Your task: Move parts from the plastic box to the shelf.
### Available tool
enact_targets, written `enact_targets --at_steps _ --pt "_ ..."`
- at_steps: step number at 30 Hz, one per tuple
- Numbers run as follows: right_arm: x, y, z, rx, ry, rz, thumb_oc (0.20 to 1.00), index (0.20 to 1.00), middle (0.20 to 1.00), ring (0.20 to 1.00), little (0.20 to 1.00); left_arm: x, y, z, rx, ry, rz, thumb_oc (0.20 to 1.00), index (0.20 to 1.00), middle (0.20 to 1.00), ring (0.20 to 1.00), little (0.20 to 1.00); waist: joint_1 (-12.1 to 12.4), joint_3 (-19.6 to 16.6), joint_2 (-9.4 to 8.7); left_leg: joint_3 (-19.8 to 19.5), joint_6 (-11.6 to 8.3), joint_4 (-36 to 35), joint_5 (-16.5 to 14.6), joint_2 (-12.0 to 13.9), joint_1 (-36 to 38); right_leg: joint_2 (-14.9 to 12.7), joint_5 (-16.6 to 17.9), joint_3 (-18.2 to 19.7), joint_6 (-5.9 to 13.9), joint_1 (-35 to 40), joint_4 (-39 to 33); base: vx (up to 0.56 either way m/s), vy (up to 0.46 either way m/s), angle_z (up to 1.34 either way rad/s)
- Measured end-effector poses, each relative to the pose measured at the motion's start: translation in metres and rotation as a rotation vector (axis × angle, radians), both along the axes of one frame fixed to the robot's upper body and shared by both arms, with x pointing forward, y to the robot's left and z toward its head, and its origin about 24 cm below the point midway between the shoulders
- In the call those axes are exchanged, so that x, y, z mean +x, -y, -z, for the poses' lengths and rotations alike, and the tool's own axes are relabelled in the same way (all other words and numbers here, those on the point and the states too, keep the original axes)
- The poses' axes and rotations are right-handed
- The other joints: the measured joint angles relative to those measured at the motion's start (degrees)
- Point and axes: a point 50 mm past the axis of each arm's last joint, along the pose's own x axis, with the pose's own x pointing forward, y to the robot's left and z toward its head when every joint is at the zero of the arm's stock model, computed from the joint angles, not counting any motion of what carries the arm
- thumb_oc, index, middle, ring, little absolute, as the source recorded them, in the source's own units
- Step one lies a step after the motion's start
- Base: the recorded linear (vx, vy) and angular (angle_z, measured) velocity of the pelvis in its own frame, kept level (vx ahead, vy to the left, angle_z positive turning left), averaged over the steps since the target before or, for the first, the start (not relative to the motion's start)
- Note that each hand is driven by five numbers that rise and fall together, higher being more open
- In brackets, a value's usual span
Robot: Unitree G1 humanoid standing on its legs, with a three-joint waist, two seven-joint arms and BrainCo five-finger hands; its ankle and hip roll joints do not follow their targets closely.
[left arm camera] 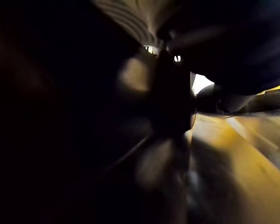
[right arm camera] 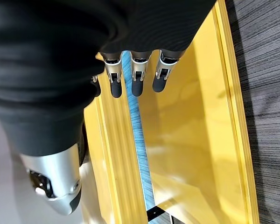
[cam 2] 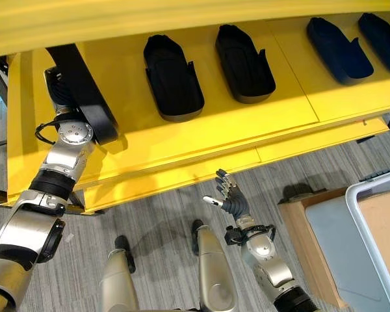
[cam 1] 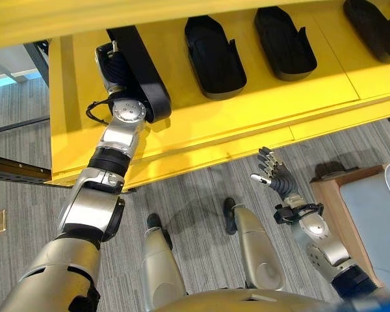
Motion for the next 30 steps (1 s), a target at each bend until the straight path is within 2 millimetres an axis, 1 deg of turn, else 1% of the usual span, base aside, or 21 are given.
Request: enact_targets --at_steps 2,7,10,11,12,15,17,20,21,26,30 --pt "-0.001 0.002 0.001 0.004 0.0 0.008 1.0 1.0 1.0 1.0 1.0 -0.001 -0.005 -0.002 0.008 0.003 -0.014 0.2 0.2 0.2 0.2 0.2 0.18 -0.33 -0.01 -0.1 -0.53 0.71 -0.49 0.0 -0.17 -0.09 -0.34 -0.07 0.1 0.01 0.37 0.0 0.0 0.0" --pt "-0.003 0.002 0.003 0.007 -0.006 -0.012 1.0 1.0 1.0 1.0 1.0 -0.004 -0.019 -0.009 0.036 0.014 -0.051 0.2 0.2 0.2 0.2 0.2 0.17 -2.23 -0.13 -0.55 -0.54 1.64 -1.05 -0.05 -2.02 -0.43 -0.62 -0.76 0.25 -0.76 0.26 0.01 -0.004 0.05" --pt "-0.003 0.001 0.002 0.013 -0.006 -0.019 1.0 1.0 1.0 1.0 1.0 -0.004 -0.031 -0.008 0.055 -0.013 -0.096 0.2 0.2 0.2 0.2 0.2 0.4 -2.35 -0.23 -0.64 -0.46 1.98 -1.25 -0.23 -2.4 -0.66 -0.82 -0.79 0.56 -0.78 0.25 0.01 0.006 0.04" --pt "-0.003 0.001 0.002 0.013 -0.005 -0.021 1.0 1.0 1.0 1.0 1.0 -0.003 -0.037 -0.01 0.078 -0.032 -0.12 0.2 0.2 0.2 0.2 0.2 0.47 -2.38 -0.22 -0.98 -0.06 2.21 -1.5 -0.28 -2.88 -0.73 -1.1 -1.1 0.89 -0.86 0.22 0.03 0.01 0.1" --pt "-0.003 0.001 0.002 0.013 -0.003 -0.023 1.0 1.0 1.0 1.0 1.0 -0.003 -0.042 -0.014 0.096 -0.035 -0.138 0.2 0.2 0.2 0.2 0.2 0.55 -2.54 -0.3 -1.42 -0.08 2.67 -1.57 -0.3 -3.78 -0.73 -1.12 -1.37 0.93 -1.38 0.29 0.02 0.005 0.1" --pt "-0.005 0.002 0.004 0.014 -0.013 -0.022 1.0 1.0 1.0 1.0 1.0 -0.002 -0.044 -0.015 0.103 -0.051 -0.152 0.2 0.2 0.2 0.2 0.2 0.86 -2.79 -0.61 -1.47 -0.04 2.79 -1.59 -0.67 -4.3 -0.98 -1.09 -1.36 0.9 -1.78 0.35 0.02 0.005 0.05" --pt "-0.005 0.003 0.004 0.014 -0.012 -0.025 1.0 1.0 1.0 1.0 1.0 0.001 -0.049 -0.017 0.126 -0.086 -0.176 0.2 0.2 0.2 0.2 0.2 0.68 -2.84 -0.65 -1.7 0.03 3.16 -1.68 -0.78 -4.87 -1.17 -1.04 -1.48 0.81 -2.06 0.4 0.0 0.013 0.03" --pt "-0.005 0.003 0.004 0.015 -0.011 -0.032 1.0 1.0 1.0 1.0 1.0 0.001 -0.051 -0.02 0.143 -0.093 -0.184 0.2 0.2 0.2 0.2 0.2 0.62 -3.05 -0.68 -1.76 0.11 3.97 -1.91 -0.97 -6.31 -1.37 -0.99 -1.42 0.82 -3.35 0.79 0.0 0.0 0.0" --pt "-0.005 0.002 0.004 0.016 -0.01 -0.037 1.0 1.0 1.0 1.0 1.0 0.001 -0.054 -0.021 0.164 -0.112 -0.193 0.2 0.2 0.2 0.2 0.2 0.55 -3.05 -0.68 -1.74 0.11 4.16 -1.91 -1.1 -6.8 -1.41 -0.96 -1.36 0.86 -3.8 0.94 0.0 0.0 0.0" --pt "-0.009 0.004 0.008 0.025 -0.029 -0.037 1.0 1.0 1.0 1.0 1.0 -0.001 -0.069 -0.018 0.26 -0.198 -0.231 0.2 0.2 0.2 0.2 0.2 0.56 -3.05 -0.68 -1.85 0.03 5.27 -2.39 -1.14 -7.96 -1.44 -0.99 -1.33 1.05 -4.59 1.35 0.0 0.0 0.0" --pt "-0.009 0.004 0.007 0.036 -0.029 -0.035 1.0 1.0 1.0 1.0 1.0 -0.001 -0.07 -0.017 0.296 -0.223 -0.234 0.2 0.2 0.2 0.2 0.2 1.09 -3.03 -0.66 -2.15 0.18 6.49 -2.61 -1.34 -9.77 -1.69 -1.13 -1.26 1.15 -6.21 2.47 0.0 0.002 0.01"
